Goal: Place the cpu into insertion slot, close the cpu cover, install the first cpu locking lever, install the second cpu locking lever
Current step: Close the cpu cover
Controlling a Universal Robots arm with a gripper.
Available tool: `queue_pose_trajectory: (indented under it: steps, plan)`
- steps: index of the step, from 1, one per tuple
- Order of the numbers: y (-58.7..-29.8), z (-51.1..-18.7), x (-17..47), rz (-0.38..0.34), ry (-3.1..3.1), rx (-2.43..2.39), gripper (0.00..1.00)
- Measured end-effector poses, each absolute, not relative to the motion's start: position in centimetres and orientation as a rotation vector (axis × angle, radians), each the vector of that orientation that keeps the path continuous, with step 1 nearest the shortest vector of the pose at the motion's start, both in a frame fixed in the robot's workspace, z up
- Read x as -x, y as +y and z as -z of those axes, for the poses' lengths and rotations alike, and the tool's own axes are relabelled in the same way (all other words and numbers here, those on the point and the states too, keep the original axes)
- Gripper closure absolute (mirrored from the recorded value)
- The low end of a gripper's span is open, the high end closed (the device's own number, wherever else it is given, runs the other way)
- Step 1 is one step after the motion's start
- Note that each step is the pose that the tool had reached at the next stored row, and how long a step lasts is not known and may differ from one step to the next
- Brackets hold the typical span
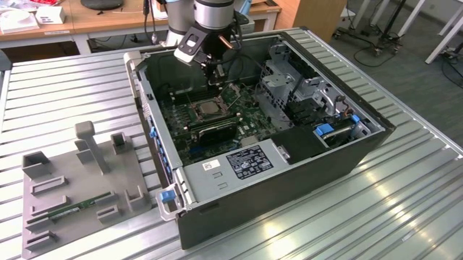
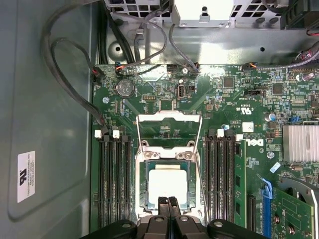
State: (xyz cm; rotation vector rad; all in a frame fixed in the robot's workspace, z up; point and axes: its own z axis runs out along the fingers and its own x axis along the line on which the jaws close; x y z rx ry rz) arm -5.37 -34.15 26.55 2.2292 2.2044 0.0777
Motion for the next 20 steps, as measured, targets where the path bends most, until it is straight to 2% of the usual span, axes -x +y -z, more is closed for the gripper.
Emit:
queue_pose_trajectory:
  steps: [20]
  plan:
    - [-34.15,-26.58,4.51,-0.078,2.204,-2.229,0.89]
